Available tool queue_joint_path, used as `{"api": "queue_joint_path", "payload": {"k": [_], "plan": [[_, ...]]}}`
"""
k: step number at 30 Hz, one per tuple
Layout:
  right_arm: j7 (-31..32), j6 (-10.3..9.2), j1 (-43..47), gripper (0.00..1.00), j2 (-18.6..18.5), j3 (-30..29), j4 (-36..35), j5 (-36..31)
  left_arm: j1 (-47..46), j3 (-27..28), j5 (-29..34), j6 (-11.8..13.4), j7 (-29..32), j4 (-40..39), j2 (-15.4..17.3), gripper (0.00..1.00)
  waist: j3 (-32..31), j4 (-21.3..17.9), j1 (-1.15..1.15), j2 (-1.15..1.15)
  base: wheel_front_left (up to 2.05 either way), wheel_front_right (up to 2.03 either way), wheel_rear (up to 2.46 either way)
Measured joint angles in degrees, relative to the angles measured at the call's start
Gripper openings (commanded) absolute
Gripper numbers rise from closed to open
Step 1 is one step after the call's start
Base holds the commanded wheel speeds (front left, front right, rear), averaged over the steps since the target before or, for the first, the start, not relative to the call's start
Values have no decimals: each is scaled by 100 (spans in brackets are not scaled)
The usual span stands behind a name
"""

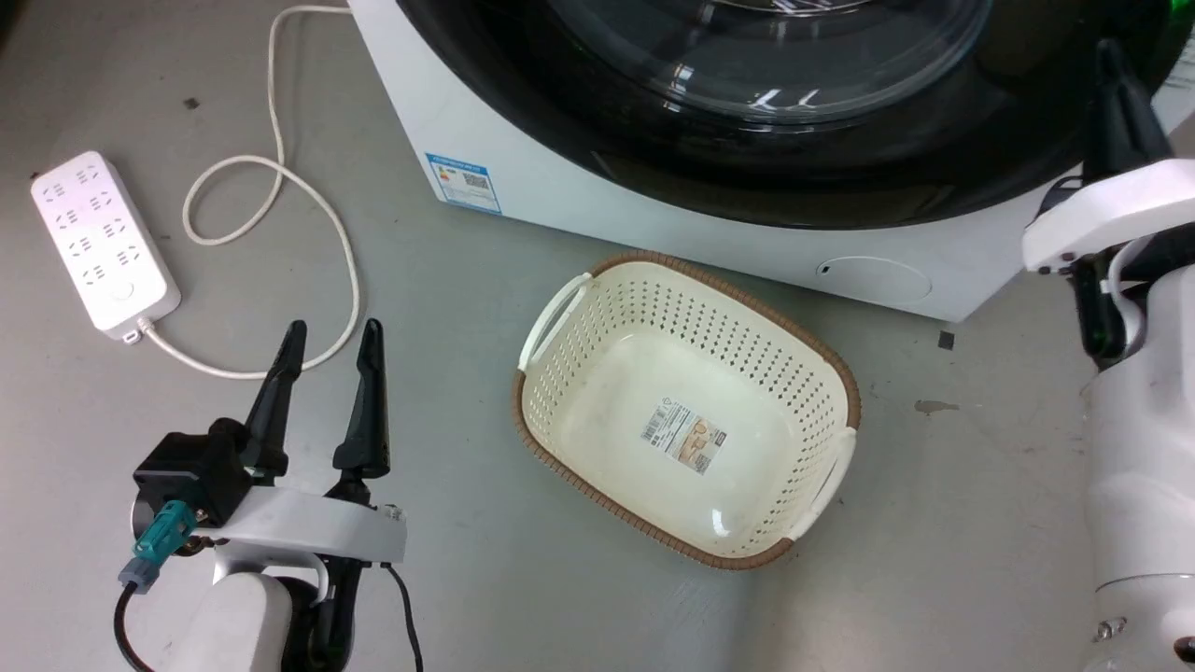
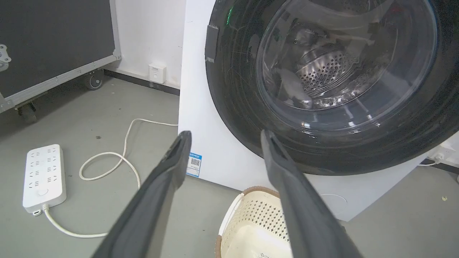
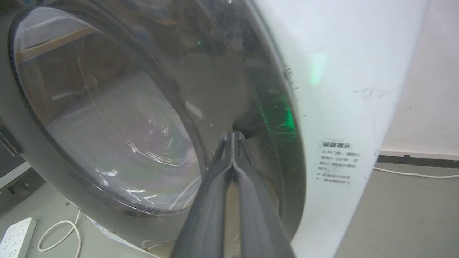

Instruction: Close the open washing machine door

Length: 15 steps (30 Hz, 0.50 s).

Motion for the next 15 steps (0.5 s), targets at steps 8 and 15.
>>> {"api": "queue_joint_path", "payload": {"k": [8, 15], "plan": [[-65, -1, 120, 0, 64, -192, -495, 257, 31, 121, 122, -151, 0, 176, -33, 100, -430, -197, 0, 0, 0, 0, 0], [-64, -2, 1492, 0, 78, 603, -1495, 1010, 335, 171, 203, -209, 0, 335, -81, 100, -1132, -542, -2, 0, 0, 0, 0]]}}
